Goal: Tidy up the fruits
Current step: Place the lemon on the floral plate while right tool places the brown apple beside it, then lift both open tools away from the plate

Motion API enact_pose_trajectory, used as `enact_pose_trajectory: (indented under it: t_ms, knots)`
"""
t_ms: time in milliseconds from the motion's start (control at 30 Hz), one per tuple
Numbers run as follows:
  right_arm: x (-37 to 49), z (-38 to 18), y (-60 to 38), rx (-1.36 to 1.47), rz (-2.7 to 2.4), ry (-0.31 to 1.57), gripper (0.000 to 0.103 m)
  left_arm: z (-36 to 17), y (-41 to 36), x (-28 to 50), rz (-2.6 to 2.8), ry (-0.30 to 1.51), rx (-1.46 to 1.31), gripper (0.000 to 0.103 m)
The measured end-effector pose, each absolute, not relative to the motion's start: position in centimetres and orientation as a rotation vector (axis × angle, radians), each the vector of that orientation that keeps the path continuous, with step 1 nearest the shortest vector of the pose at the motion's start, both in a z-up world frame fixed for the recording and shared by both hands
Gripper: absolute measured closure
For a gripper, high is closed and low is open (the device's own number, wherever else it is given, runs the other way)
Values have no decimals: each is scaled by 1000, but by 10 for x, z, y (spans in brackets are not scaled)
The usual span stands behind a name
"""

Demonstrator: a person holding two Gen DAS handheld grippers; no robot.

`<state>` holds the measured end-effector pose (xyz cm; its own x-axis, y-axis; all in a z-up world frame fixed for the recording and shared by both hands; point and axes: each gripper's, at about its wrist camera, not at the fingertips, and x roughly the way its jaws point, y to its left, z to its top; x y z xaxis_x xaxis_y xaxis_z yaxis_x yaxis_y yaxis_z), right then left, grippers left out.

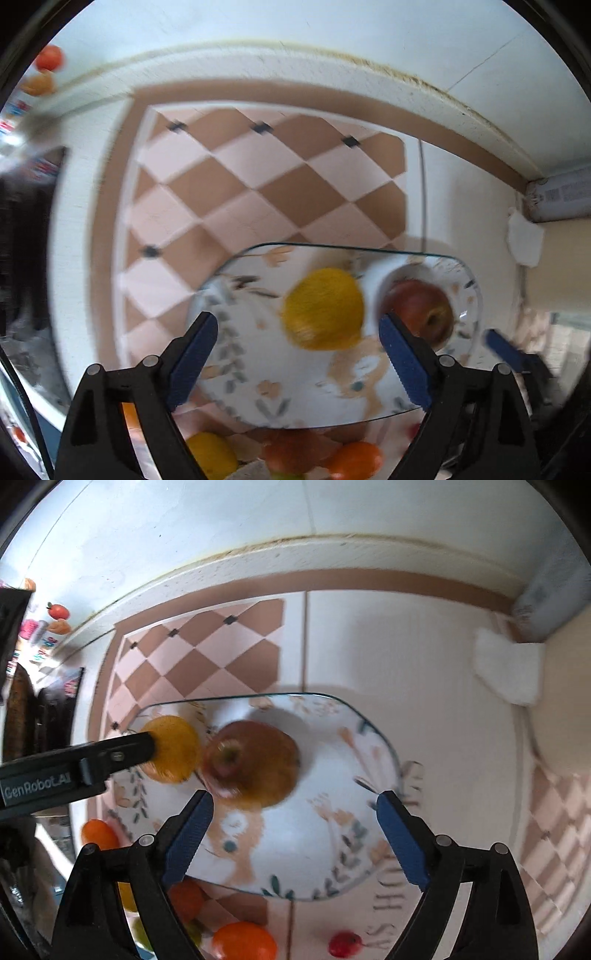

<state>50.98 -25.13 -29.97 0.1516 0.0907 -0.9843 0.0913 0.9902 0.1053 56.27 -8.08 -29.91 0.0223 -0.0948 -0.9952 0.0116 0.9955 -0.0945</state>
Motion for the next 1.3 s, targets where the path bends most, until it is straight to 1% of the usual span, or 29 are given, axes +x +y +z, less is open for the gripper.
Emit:
enact_pose_trajectory:
  t_ms: [200, 433, 867, 1300]
  knots:
    - [477, -275, -254, 71, -90, 1386, 10, -270, -69, 516, -16, 1420, 50, 14]
    - [434, -247, -243, 77, -93, 1346, 10, -244, -67, 470, -19, 1336, 69, 14]
    - [363, -183, -231, 107, -67, 1256, 10, -186, -64, 395, -74, 1237, 54, 14]
    - [302, -108, -231, 145, -58, 1138, 10, -130, -60, 346, -104, 1141, 65, 14]
